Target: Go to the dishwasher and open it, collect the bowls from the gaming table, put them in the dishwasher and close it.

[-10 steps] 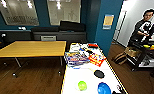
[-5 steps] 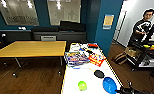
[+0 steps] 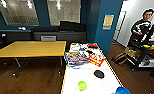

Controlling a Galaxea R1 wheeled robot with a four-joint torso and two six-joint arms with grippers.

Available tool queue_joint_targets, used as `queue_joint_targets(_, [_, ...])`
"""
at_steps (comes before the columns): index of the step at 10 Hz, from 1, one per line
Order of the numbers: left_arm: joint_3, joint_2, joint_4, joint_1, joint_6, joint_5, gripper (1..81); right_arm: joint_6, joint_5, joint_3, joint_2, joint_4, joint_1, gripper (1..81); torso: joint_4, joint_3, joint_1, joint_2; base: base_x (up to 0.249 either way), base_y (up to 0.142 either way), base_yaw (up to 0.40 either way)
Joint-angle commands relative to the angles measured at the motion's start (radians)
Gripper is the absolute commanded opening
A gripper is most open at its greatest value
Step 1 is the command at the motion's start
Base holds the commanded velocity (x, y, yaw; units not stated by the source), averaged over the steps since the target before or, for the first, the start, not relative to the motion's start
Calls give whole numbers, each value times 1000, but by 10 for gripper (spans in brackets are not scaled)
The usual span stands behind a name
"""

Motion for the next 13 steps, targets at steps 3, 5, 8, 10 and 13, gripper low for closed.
queue_joint_targets(3, [54,-40,6,-33,-4,18,811,-18,144,75,-144,-239,-284,10,0,0,0,0,0,0,0])
queue_joint_targets(5, [241,-151,6,-41,-4,-8,811,-17,192,20,-115,-273,-378,10,0,0,0,0,0,0,0])
queue_joint_targets(8, [519,-328,6,-84,-4,-8,811,-17,213,-12,-47,-296,-435,10,0,0,0,0,0,0,0])
queue_joint_targets(10, [641,-423,5,-122,-4,-8,811,-17,212,-58,26,-298,-441,10,0,0,-1,0,0,0,0])
queue_joint_targets(13, [754,-546,-1,-196,-5,-8,811,-17,212,-116,101,-308,-453,10,0,0,-1,0,0,0,0])
